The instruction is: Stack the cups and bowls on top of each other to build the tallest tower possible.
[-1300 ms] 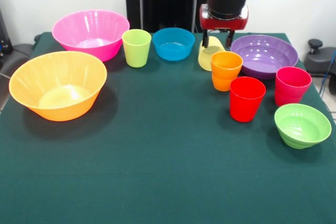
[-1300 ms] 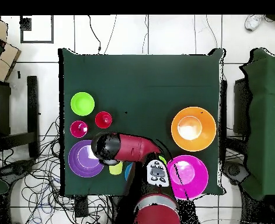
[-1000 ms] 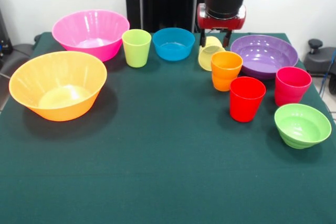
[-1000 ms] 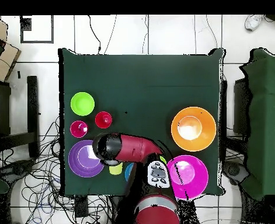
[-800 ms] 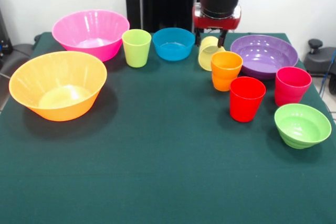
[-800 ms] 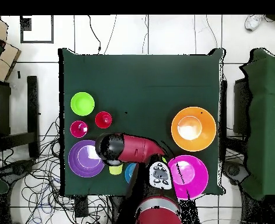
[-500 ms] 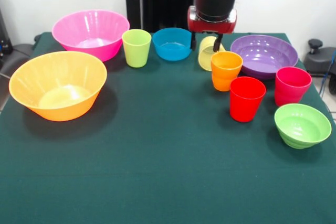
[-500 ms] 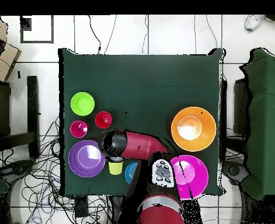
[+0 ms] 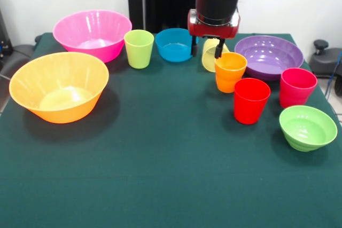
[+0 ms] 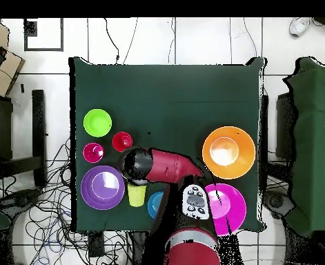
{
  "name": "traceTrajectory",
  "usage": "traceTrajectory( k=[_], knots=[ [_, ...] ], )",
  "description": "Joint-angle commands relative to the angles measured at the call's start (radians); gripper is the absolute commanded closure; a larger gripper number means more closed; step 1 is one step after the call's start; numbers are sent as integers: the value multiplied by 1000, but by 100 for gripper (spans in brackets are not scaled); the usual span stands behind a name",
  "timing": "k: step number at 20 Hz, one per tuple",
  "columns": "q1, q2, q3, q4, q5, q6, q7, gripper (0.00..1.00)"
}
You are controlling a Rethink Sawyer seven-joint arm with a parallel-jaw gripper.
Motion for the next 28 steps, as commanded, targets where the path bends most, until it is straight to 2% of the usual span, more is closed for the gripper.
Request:
traceTrajectory(
  k=[1,9,18,28],
  knots=[
    [-18,44,50,-79,-30,93,68,0],
    [-33,59,58,-74,-30,85,64,0],
    [-45,96,64,-57,-34,21,72,0],
    [-7,62,56,-25,-24,17,109,0]
  ],
)
